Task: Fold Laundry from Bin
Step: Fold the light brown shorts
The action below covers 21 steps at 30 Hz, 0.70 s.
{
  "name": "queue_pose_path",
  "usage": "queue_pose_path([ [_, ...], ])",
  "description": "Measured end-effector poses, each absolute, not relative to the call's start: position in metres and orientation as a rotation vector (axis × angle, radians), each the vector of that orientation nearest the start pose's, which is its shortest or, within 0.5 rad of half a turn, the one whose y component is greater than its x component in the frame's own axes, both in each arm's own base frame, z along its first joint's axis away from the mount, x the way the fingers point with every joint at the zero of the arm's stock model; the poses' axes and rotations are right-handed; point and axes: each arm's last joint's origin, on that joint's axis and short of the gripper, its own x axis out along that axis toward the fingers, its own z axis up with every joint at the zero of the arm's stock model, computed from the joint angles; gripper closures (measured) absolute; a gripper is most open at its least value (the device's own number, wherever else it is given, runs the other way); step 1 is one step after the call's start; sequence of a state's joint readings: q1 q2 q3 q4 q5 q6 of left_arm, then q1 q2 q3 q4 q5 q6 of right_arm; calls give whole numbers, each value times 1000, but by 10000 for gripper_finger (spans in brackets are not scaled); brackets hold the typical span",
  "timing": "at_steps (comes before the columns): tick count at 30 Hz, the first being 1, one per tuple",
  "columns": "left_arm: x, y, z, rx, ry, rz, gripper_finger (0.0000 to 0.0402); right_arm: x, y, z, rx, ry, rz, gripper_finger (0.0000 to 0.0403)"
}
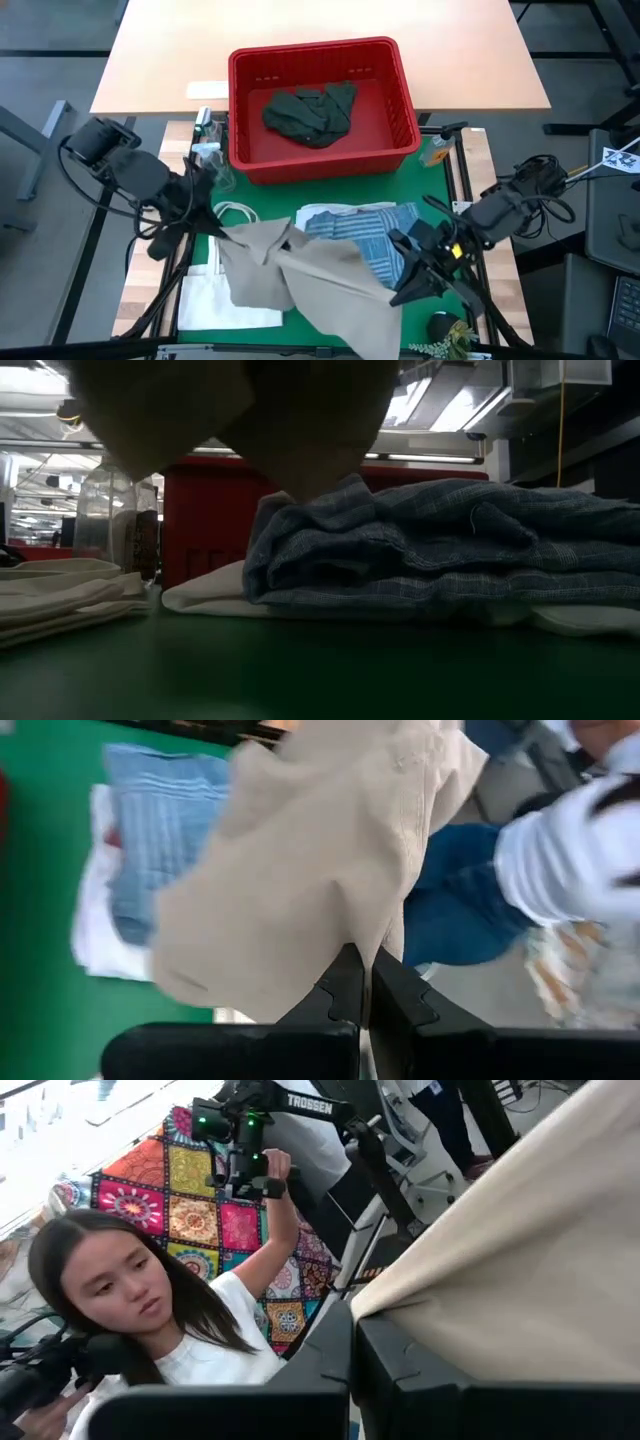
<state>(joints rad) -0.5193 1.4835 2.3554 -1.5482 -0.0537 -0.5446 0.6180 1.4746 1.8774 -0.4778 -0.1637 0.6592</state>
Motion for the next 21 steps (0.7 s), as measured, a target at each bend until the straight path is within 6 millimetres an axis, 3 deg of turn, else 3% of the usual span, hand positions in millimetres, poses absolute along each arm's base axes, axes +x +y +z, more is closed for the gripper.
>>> queue_pose_path([
  [9, 188, -85, 527, -238, 680, -44, 401, 228, 175, 492, 555, 510, 634, 402],
  [15, 232, -79, 509, -191, 731, 96, 401, 218, 163, 480, 466, 618, 453, 402],
  [21, 290, -60, 481, -119, 795, 195, 401, 196, 141, 470, 358, 736, 241, 402],
])
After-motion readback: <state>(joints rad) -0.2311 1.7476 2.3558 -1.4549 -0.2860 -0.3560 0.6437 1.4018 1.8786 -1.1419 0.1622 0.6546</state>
